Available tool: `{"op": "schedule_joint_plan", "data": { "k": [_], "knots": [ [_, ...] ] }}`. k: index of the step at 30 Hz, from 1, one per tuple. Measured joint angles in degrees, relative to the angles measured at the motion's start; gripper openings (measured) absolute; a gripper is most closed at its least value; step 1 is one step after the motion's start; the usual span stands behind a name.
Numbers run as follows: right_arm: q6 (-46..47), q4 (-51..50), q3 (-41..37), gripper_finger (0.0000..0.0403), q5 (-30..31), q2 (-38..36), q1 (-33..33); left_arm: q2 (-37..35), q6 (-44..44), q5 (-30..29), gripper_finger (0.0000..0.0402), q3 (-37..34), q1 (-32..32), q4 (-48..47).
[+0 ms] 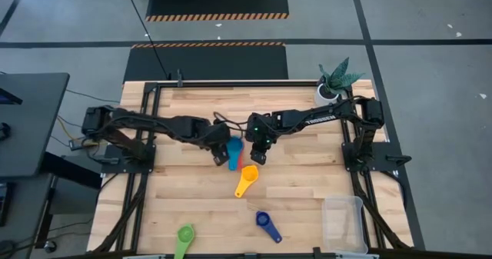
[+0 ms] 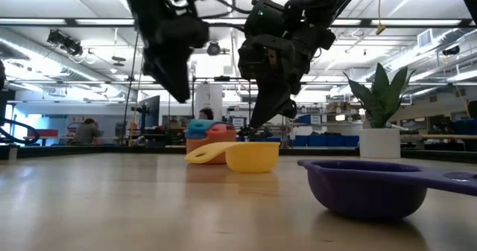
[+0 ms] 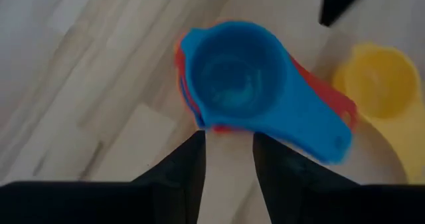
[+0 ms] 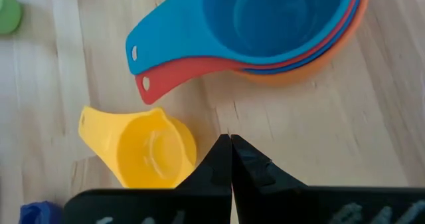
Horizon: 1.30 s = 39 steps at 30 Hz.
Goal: Nest measuring cups in basket
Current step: Stack the light blue measuring cup on top of the red measuring cup
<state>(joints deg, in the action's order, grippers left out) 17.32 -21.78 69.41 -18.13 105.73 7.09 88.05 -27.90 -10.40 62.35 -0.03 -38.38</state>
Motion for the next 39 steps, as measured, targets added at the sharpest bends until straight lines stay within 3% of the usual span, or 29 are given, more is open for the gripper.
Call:
{"op": "schedule_joint_plan", "data": {
  "k": [6,12,18,27,39],
  "knots": [
    [2.03,0.35,0.02,0.0000,0.27,0.04,-1.04,-1.69,-3.21,2.21,0.0133,-0.70,-5.96,-7.99],
    [5.36,1.80,-0.24,0.0000,0.64,0.09,-1.45,-1.71,-8.22,4.22,0.0133,-9.25,-9.70,4.41],
    [7.15,3.00,-0.72,0.0000,1.39,0.90,-2.47,-1.71,-10.14,1.60,0.0133,-15.70,-8.92,17.31],
    [10.12,6.58,-0.85,0.0000,0.11,5.76,-2.90,-1.38,-10.41,0.98,0.0133,-20.69,-7.74,26.03],
    [11.22,12.35,-0.81,0.0000,0.48,5.81,-2.99,-1.40,-6.97,-0.04,0.0133,-25.40,-7.62,37.12]
  ]
}}
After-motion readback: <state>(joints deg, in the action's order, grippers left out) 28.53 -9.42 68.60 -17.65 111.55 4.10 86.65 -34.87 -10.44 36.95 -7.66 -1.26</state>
